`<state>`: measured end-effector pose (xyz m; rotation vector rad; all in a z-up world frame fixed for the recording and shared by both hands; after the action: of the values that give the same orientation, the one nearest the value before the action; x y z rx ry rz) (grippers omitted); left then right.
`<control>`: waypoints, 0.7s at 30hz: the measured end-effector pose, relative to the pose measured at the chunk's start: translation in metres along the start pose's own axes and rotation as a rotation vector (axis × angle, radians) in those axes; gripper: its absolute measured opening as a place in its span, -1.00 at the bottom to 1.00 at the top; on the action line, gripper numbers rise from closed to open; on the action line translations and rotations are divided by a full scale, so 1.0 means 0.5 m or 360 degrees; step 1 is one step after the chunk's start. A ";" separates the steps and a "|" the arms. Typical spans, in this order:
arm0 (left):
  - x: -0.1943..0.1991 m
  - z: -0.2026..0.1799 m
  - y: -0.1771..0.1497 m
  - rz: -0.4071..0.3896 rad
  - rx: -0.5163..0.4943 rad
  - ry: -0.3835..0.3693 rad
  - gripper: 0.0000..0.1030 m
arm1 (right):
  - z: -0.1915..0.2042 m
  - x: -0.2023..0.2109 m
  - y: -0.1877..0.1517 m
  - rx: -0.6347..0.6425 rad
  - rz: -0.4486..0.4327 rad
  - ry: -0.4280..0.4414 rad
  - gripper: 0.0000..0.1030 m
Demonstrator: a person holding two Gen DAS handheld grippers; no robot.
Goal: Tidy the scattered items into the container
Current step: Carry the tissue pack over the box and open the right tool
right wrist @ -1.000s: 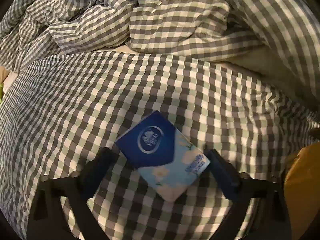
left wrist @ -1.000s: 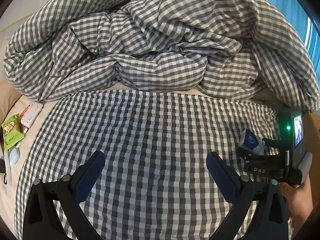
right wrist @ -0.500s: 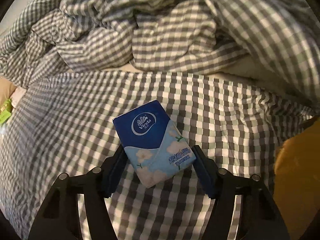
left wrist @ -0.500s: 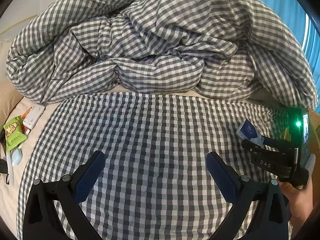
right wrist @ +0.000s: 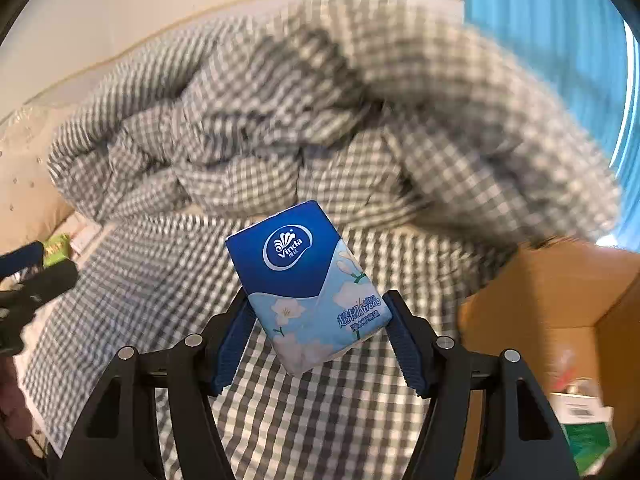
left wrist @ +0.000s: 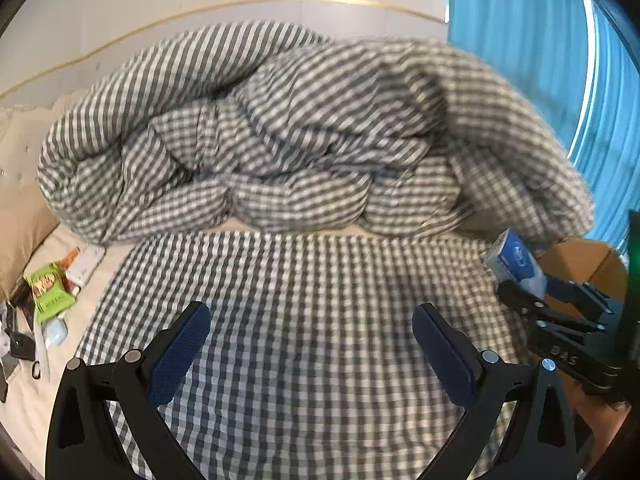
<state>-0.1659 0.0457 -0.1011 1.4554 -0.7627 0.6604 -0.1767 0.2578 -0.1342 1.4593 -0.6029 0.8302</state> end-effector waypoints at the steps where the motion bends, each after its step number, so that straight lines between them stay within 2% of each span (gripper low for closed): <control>1: 0.015 -0.010 0.001 -0.0017 -0.0009 -0.0009 1.00 | -0.003 0.029 0.000 -0.0004 -0.0030 -0.0008 0.25; 10: 0.117 -0.113 0.001 -0.0124 -0.0092 -0.0104 1.00 | -0.103 0.238 -0.035 -0.0128 -0.0213 -0.0180 0.25; 15: 0.153 -0.181 -0.005 -0.0158 -0.0157 -0.0164 1.00 | -0.196 0.304 -0.074 -0.0258 -0.0230 -0.0325 0.26; 21: 0.168 -0.254 -0.012 -0.0165 -0.0231 -0.0210 1.00 | -0.311 0.330 -0.127 -0.0424 -0.0171 -0.0473 0.27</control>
<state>-0.1028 0.1676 -0.0342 1.4046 -0.8143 0.4246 -0.0482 0.4364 -0.0501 1.3646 -0.8173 0.4318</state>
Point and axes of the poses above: each gripper's, at about its wrist camera, not at the fingertips, and x roughly against the way its jaws point, z to its left, y to its top, the point moved 1 cm from there along -x, roughly the way its jaws point, and after that the axes turned 11 degrees about z, right-handed, at the moved point
